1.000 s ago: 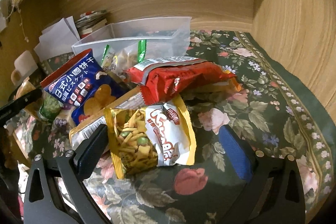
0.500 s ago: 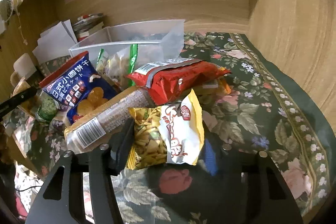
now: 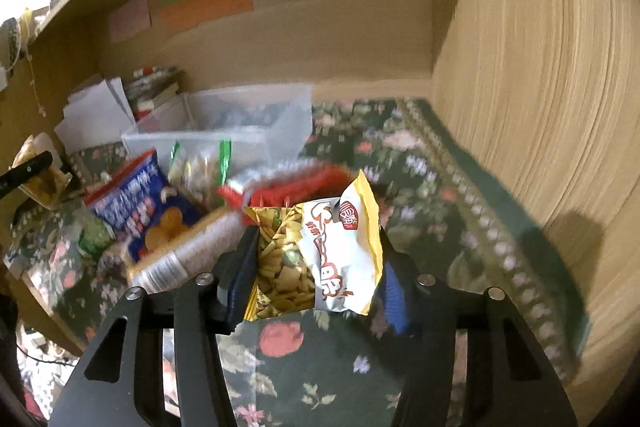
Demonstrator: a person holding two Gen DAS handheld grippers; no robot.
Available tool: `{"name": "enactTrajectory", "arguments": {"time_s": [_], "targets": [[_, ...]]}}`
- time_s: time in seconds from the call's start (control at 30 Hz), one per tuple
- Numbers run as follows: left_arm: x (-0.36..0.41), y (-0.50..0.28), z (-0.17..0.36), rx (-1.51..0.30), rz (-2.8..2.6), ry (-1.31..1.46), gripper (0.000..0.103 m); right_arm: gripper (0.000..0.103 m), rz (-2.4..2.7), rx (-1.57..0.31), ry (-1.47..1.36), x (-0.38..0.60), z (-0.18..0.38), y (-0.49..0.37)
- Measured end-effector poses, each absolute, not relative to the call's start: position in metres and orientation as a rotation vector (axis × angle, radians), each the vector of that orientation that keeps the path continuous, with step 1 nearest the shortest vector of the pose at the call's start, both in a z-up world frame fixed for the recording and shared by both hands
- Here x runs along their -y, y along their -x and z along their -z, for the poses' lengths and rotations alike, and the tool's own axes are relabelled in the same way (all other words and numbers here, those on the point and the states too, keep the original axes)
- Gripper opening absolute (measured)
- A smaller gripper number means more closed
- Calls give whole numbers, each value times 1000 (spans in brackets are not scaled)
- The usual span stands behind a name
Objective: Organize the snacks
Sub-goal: 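Carry both bags into the clear plastic box and open both grippers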
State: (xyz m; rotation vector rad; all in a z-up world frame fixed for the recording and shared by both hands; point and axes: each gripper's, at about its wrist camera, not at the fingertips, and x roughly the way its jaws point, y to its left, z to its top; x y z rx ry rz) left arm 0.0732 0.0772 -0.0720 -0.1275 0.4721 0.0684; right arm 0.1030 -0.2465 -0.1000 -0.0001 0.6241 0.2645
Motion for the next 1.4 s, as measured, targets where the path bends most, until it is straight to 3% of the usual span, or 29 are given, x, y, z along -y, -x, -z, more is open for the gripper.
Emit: {"name": "enactTrajectory", "arguments": {"time_s": [0.6,1.4], "targets": [[-48,-151,21,-428,40,96,31,50,-411,-458,29,188,44,-159],[-43,-289,91,-757,80,83,32,51,-456,-732,94,145,90,-273]]}}
